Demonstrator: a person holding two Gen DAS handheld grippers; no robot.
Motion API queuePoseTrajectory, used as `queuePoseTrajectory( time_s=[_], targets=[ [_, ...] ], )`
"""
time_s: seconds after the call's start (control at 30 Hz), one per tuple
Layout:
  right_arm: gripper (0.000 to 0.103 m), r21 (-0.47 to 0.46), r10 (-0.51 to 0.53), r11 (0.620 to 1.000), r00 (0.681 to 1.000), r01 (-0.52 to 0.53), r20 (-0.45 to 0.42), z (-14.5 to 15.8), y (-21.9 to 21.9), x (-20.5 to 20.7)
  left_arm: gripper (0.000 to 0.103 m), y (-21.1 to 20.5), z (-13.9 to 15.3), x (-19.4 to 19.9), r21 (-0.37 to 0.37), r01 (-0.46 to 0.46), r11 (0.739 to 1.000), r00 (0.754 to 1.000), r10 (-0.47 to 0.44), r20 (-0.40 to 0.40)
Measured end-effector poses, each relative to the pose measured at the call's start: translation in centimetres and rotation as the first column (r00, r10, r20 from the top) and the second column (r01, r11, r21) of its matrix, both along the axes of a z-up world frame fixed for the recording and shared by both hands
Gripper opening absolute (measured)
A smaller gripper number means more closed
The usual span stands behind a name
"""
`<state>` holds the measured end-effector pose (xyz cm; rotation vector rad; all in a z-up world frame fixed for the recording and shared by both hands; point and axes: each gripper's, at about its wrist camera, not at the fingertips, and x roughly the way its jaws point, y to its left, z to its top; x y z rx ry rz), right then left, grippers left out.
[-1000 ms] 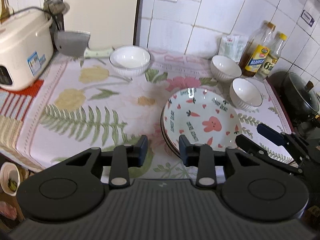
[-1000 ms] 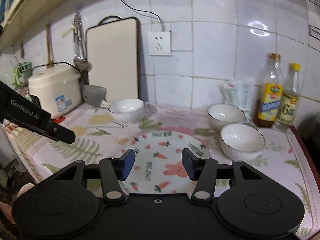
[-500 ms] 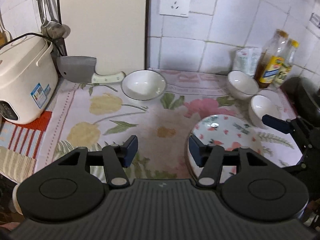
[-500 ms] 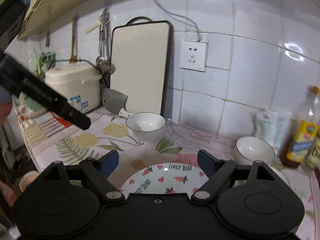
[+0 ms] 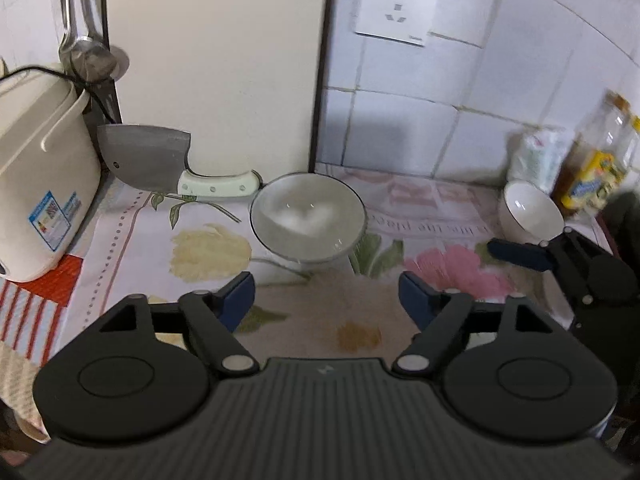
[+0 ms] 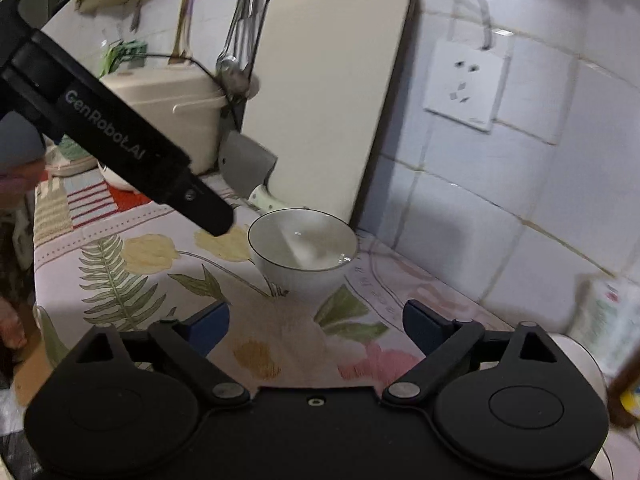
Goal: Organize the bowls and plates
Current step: 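Move both grippers to the white bowl beside the cleaver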
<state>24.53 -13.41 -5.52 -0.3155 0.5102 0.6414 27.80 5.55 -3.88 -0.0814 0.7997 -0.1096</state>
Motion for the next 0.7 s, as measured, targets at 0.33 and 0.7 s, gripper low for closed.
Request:
queuePoseTrajectory(
  time_s=[0.33, 0.7],
  targets=[
    [0.098, 0.019, -0.003, 1.0, 0.98, 0.006, -0.197, -3.1, 3.3, 9.2, 0.081, 3.5, -3.6, 6.7, -0.024, -0.028, 0.999, 1.0, 0.028, 0.002],
    [0.098, -0.134, 0.076, 0.985, 0.973, -0.107, -0.219, -5.0, 8.8, 11.2, 0.067, 5.4, -7.6, 11.0, -0.033, -0.081, 0.996, 0.996, 0.08, -0.042]
  ],
)
